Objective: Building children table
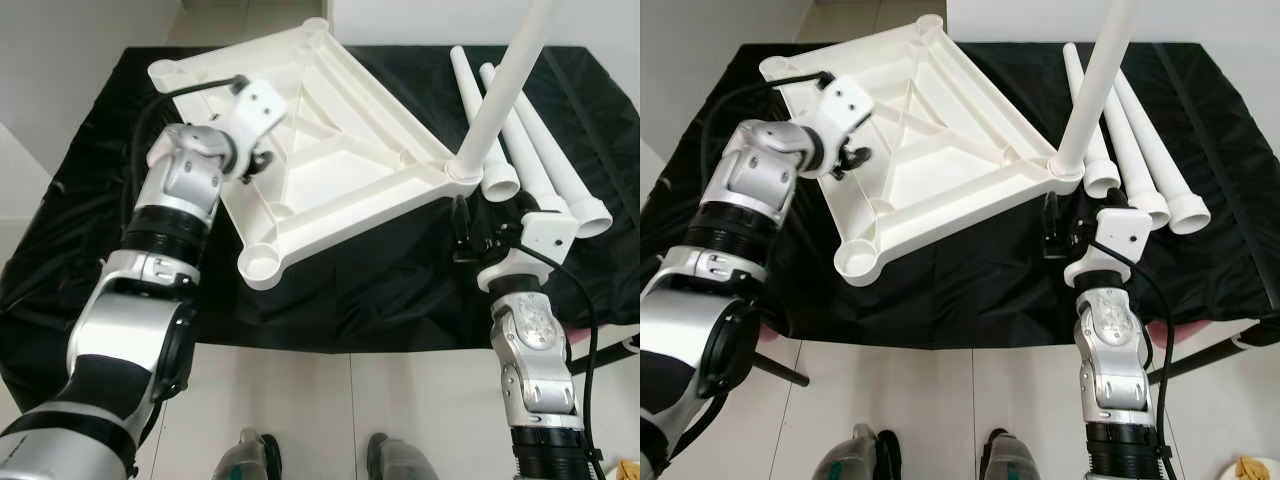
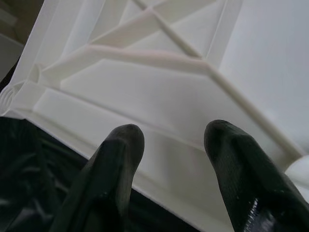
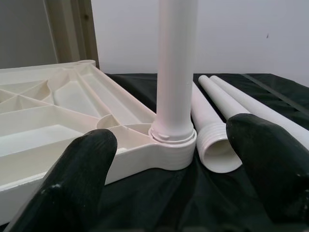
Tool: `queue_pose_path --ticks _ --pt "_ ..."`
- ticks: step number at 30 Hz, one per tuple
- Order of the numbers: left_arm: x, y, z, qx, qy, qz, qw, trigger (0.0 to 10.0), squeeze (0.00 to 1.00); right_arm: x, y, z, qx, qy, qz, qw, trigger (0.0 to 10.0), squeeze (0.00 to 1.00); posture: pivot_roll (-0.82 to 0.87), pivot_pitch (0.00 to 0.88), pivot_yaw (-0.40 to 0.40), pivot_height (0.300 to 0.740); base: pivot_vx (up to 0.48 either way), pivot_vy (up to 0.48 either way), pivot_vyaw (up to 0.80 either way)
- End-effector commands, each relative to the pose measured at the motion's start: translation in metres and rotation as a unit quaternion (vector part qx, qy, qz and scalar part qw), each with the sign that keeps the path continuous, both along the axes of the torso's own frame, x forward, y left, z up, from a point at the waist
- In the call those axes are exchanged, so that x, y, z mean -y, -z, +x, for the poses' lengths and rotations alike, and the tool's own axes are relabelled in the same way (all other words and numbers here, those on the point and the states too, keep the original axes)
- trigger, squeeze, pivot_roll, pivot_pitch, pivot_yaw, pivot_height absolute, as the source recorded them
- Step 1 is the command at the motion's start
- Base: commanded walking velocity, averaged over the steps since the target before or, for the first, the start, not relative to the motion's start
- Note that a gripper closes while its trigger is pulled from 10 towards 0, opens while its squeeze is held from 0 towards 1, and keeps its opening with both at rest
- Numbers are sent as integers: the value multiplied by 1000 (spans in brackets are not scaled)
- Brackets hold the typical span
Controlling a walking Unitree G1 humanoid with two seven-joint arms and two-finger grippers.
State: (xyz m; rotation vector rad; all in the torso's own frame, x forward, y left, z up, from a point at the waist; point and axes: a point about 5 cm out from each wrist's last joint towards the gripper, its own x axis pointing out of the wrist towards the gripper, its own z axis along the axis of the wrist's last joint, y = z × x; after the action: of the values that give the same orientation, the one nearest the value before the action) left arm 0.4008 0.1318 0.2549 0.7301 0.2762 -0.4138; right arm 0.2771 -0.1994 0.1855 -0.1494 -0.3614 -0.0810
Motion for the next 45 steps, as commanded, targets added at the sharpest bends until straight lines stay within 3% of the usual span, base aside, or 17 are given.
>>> queue_pose_path --ticks 1,7,12,14,22,26,27,30,37,45 --pt "-18 -8 4 131 -151 32 979 10000 0 -1 1 -2 -4 -2 5 1000 10000 0 -99 144 84 740 0 0 0" --pt "-30 -2 3 114 -177 57 976 10000 0 0 0 -1 -3 -2 4 1000 10000 0 -100 151 78 740 0 0 0" --pt "-34 15 -1 61 -156 109 980 10000 0 3 -4 1 1 -1 -2 1000 10000 0 -97 155 74 740 0 0 0" --pt "-34 15 -1 61 -156 109 980 10000 0 3 -4 1 1 -1 -2 1000 10000 0 -97 155 74 740 0 0 0" --pt "-22 31 -7 14 -97 125 987 10000 0 8 -8 7 -10 20 17 1000 10000 0 -90 154 72 740 0 0 0" --pt "-10 36 -10 1 -59 121 991 10000 0 16 3 11 -53 71 40 995 10000 0 -84 152 67 740 0 0 0" --pt "-1 38 -10 -7 -35 108 993 10000 0 19 14 12 -84 96 57 990 10000 0 -82 149 64 740 0 0 0" --pt "1 39 -11 -9 -30 106 994 10000 0 19 17 12 -91 101 60 989 10000 0 -82 149 64 740 0 0 0" --pt "21 41 -15 -18 46 129 990 10000 0 14 25 13 -123 103 81 984 10000 0 -89 140 69 740 0 0 0" --pt "32 47 -20 -28 81 140 986 10000 0 16 24 15 -130 108 89 982 10000 0 -95 136 74 740 0 0 0"
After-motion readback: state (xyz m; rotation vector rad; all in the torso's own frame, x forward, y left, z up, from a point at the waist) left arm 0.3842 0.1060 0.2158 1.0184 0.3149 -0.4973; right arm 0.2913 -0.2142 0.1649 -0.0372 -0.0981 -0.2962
